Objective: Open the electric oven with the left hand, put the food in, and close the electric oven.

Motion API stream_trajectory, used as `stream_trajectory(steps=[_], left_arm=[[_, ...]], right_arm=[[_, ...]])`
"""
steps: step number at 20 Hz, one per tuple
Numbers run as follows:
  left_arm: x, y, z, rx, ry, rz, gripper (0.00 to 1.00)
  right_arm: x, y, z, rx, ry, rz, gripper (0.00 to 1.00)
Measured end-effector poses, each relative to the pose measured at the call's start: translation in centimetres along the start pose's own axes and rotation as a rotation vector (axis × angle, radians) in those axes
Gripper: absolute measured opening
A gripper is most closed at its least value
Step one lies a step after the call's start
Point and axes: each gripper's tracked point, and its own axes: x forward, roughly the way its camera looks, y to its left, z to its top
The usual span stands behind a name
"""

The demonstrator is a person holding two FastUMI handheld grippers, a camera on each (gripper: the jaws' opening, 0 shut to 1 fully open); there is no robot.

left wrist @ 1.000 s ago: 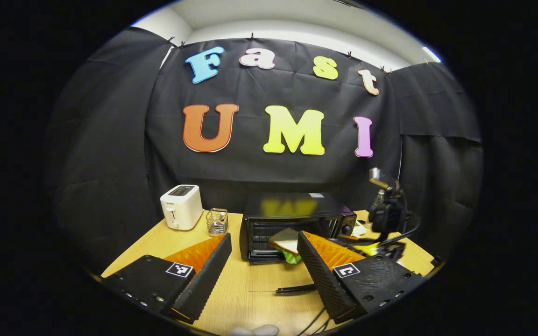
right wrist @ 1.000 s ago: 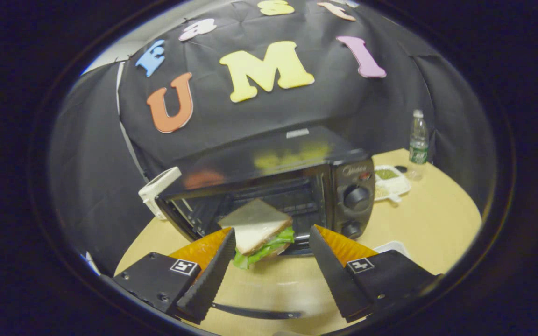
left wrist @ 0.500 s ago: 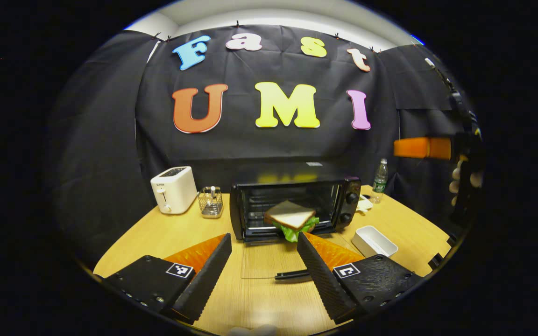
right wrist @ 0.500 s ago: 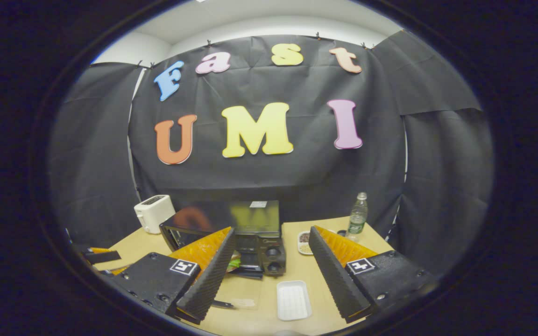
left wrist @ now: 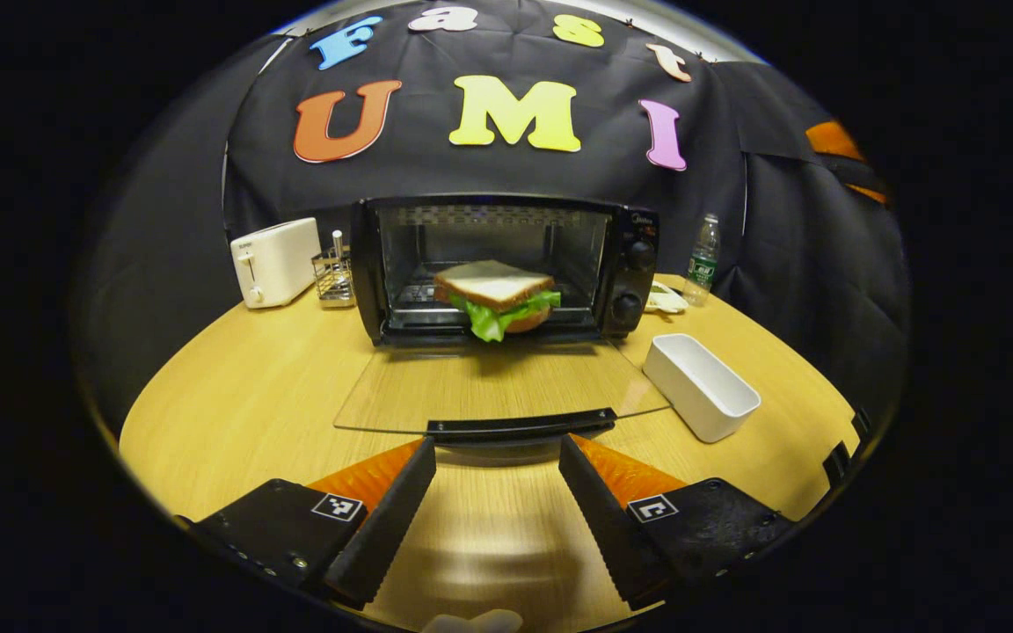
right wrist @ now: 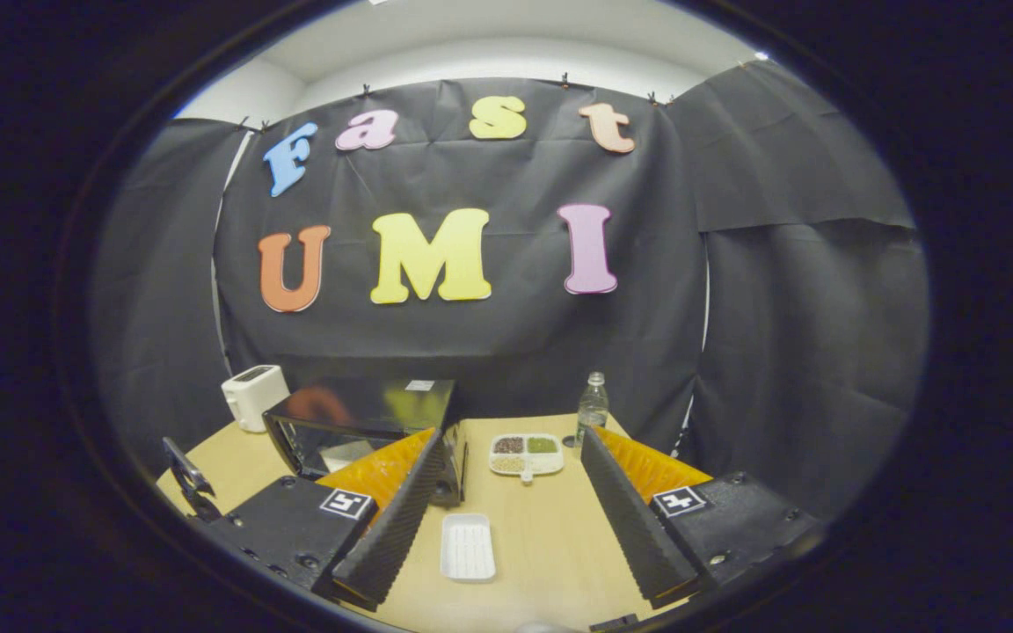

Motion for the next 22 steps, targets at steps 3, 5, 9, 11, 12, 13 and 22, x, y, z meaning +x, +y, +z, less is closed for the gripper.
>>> stream_trajectory(steps=[3, 5, 9, 11, 12, 13, 22], left_arm=[[1.6, -0.5, -1.0, 0.004, 0.025, 0.003, 0.93], [2.6, -0.7, -1.4, -0.006, 0.038, 0.013, 0.94], [3.2, -0.5, -1.8, -0.022, 0.057, 0.037, 0.94], [3.2, -0.6, -2.1, -0.03, 0.071, 0.044, 0.94], [3.2, -0.5, -1.8, -0.025, 0.066, 0.048, 0.94], [3.1, -0.6, -1.7, -0.023, 0.064, 0.052, 0.93], [1.9, -0.8, 2.0, -0.038, 0.027, 0.061, 0.94]], right_arm=[[-0.3, -1.4, -0.3, -0.024, 0.016, -0.017, 0.96], [-0.3, -1.9, -0.8, -0.02, 0.035, -0.02, 0.97], [0.3, -2.5, -1.4, -0.013, 0.06, -0.02, 0.97], [0.7, -2.5, -1.6, -0.009, 0.068, -0.013, 0.97], [0.9, -2.6, -1.7, -0.007, 0.075, -0.011, 0.97], [1.1, -2.6, -1.8, -0.004, 0.08, -0.008, 0.97], [1.8, -2.4, -0.3, -0.013, 0.079, 0.02, 0.97]])
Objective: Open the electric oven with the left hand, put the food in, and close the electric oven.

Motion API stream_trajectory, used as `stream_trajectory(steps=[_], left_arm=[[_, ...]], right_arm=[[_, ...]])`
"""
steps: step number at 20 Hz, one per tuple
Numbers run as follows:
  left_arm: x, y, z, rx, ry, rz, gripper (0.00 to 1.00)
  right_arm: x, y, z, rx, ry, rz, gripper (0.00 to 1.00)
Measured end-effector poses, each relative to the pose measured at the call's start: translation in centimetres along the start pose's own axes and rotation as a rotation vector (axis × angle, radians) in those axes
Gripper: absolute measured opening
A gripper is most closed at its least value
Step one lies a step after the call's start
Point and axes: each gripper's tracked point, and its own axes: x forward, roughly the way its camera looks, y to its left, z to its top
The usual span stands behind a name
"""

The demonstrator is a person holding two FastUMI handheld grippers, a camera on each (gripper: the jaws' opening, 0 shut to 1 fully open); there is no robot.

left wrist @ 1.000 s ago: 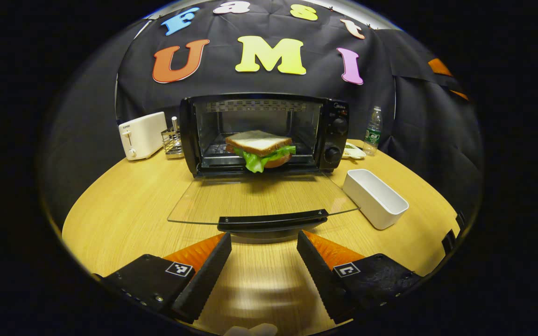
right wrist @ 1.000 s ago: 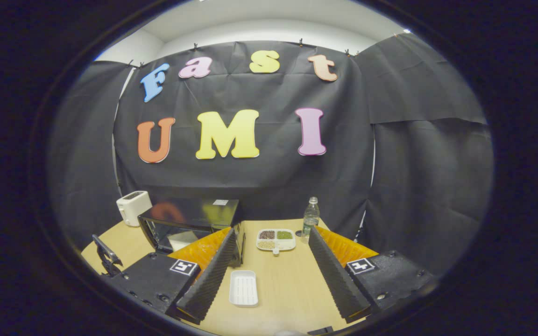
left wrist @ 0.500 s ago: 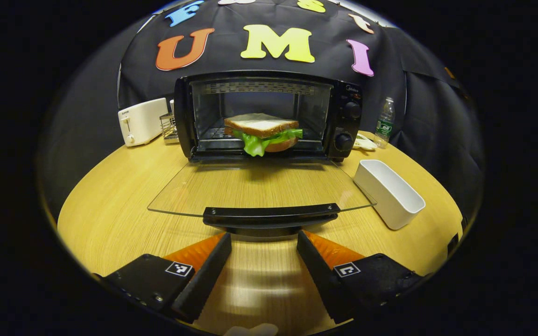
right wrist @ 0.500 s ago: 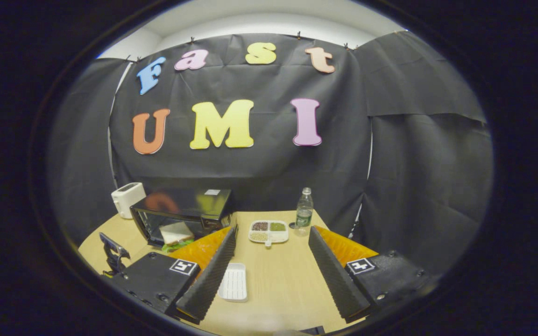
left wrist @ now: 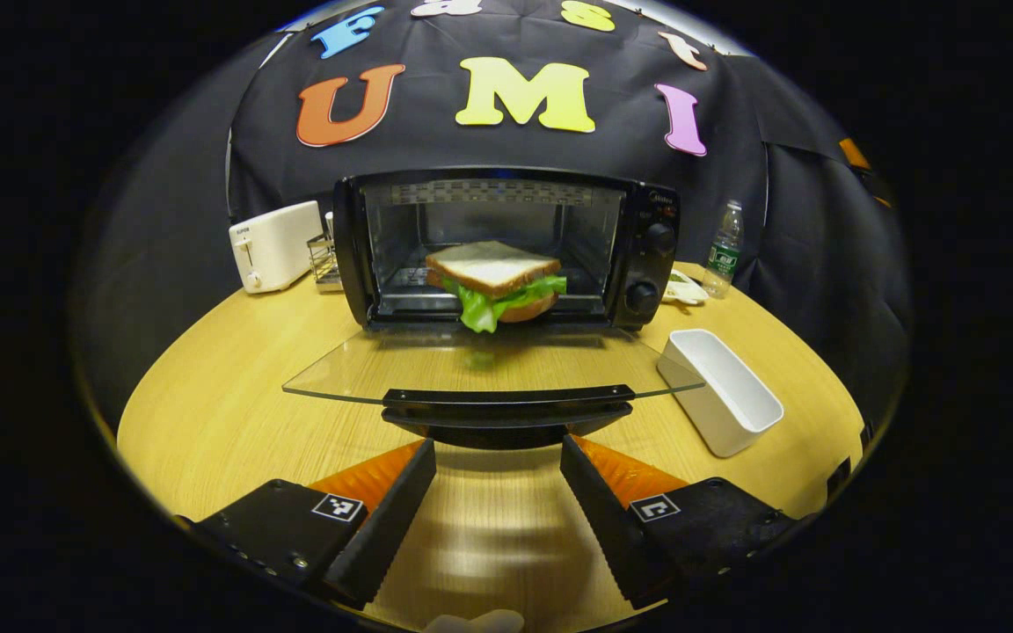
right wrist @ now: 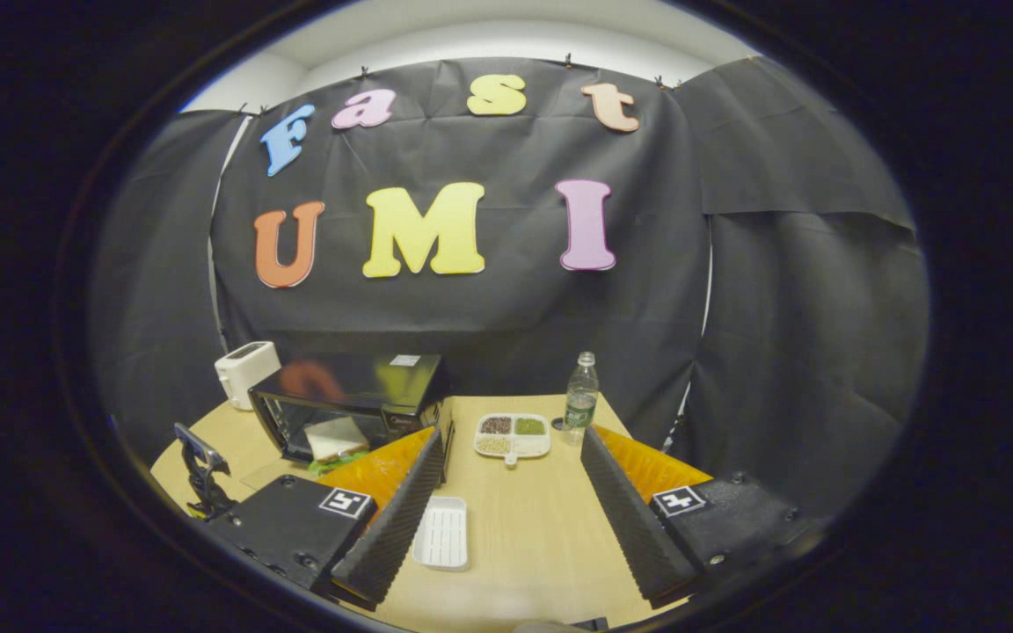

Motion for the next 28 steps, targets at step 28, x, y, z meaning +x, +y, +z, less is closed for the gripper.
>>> stream_trajectory(steps=[28], left_arm=[[-2.7, 0.7, 15.9, 0.057, -0.251, 0.009, 0.97]], right_arm=[[-1.3, -0.2, 5.8, -0.001, -0.074, 0.025, 1.0]])
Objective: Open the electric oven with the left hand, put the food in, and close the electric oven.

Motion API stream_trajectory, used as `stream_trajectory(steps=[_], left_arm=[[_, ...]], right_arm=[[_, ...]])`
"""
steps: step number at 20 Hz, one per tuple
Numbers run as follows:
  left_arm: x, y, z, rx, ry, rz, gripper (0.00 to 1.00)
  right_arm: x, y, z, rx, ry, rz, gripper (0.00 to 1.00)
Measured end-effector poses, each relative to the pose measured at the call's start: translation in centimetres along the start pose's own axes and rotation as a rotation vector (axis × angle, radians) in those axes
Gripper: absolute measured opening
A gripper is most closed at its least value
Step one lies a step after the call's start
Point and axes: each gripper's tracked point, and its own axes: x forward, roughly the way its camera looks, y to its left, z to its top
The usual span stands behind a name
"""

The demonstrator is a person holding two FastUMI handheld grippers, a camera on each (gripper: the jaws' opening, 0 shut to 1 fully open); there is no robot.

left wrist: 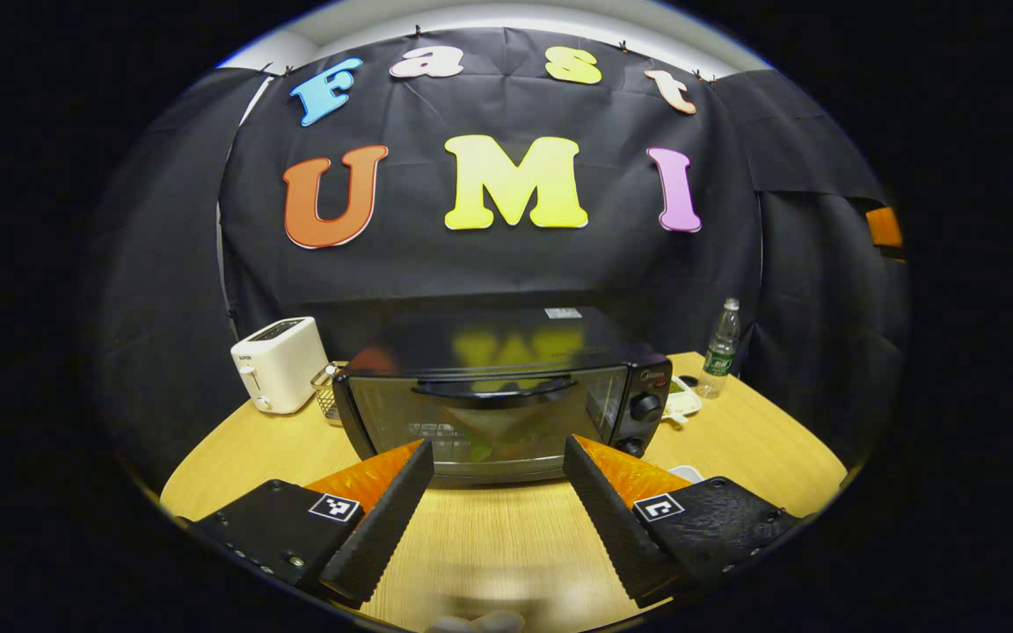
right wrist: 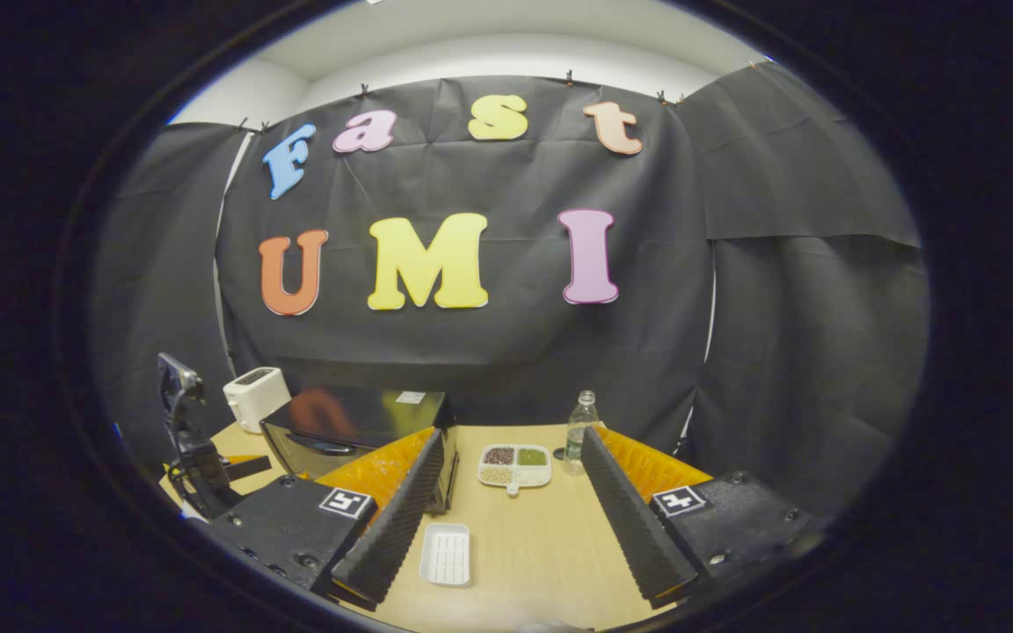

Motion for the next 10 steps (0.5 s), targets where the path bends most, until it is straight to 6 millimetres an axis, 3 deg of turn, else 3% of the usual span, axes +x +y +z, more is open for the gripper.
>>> stream_trajectory(steps=[10], left_arm=[[-9.9, 0.8, 14.2, -0.021, -0.209, 0.027, 0.97]], right_arm=[[-2.7, 1.2, 5.6, -0.03, -0.086, 0.016, 0.97]])
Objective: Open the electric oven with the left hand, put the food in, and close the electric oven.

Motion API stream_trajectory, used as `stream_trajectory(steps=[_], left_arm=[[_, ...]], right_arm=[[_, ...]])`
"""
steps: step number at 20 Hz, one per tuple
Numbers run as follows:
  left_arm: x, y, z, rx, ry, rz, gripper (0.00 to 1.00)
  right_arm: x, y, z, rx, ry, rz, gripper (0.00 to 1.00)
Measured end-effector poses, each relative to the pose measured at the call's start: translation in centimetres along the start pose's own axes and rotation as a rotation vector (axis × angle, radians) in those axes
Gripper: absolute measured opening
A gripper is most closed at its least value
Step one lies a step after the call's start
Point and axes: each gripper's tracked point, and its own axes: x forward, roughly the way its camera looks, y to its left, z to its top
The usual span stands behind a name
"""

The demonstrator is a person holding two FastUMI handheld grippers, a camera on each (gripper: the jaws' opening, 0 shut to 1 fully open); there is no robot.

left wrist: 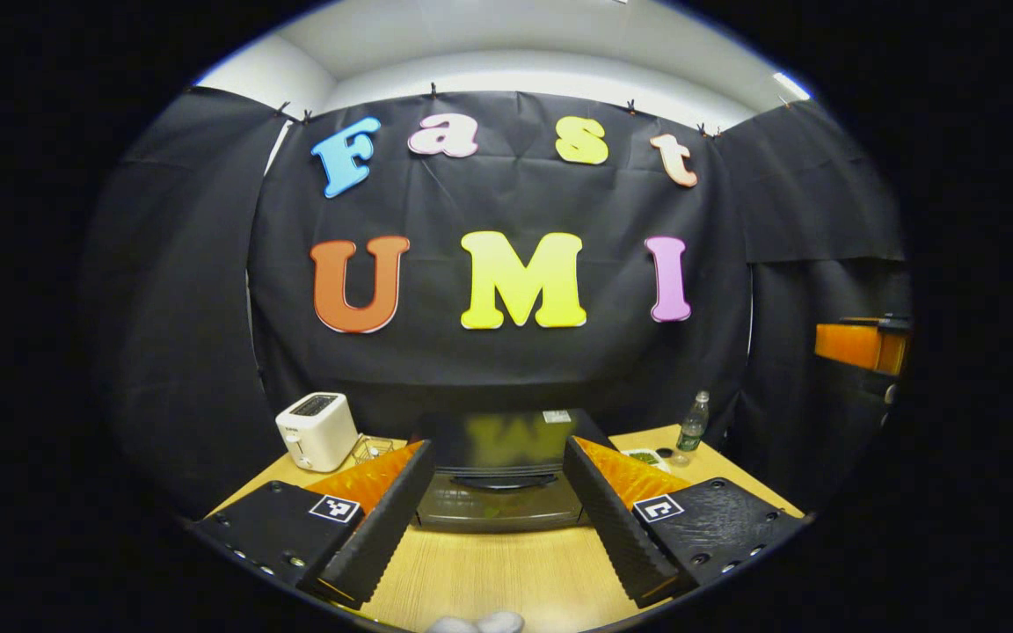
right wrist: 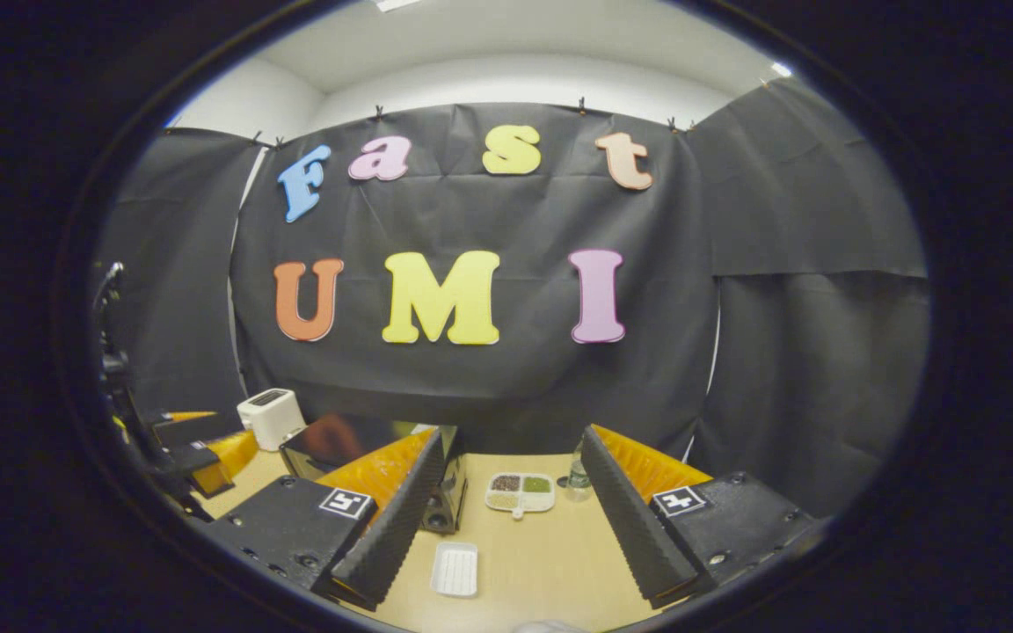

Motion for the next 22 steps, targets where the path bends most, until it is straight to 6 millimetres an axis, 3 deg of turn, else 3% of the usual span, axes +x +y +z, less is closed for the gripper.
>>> stream_trajectory(steps=[5, 9, 11, 12, 13, 19, 20, 21, 22], left_arm=[[-3.0, 0.9, 4.9, -0.039, -0.055, 0.025, 0.97], [-4.4, 1.9, 7.1, -0.024, -0.085, 0.032, 0.97], [-5.0, 2.0, 7.4, -0.04, -0.082, 0.028, 0.97], [-5.3, 2.1, 7.7, -0.051, -0.086, 0.022, 0.88], [-5.5, 2.1, 8.1, -0.056, -0.088, 0.02, 0.96], [-6.4, 2.4, 9.5, -0.034, -0.117, 0.011, 0.97], [-6.7, 2.4, 9.8, -0.033, -0.12, 0.01, 0.87], [-7.0, 2.4, 9.8, -0.032, -0.12, 0.008, 0.96], [-7.1, 2.4, 9.9, -0.031, -0.123, 0.006, 0.96]], right_arm=[[-1.2, 1.4, 2.1, -0.001, -0.026, 0.011, 1.0], [-2.3, 2.2, 3.5, 0.003, -0.046, 0.009, 0.97], [-2.9, 2.2, 4.2, 0.001, -0.061, -0.001, 0.97], [-3.3, 2.3, 4.5, -0.001, -0.066, -0.005, 0.97], [-3.5, 2.5, 4.6, -0.005, -0.068, -0.007, 0.97], [-5.1, 2.9, 5.0, 0.018, -0.074, -0.019, 0.97], [-5.2, 2.9, 5.1, 0.022, -0.074, -0.021, 0.97], [-5.4, 2.8, 5.1, 0.022, -0.074, -0.025, 0.97], [-5.6, 2.7, 5.4, 0.023, -0.079, -0.027, 0.96]])
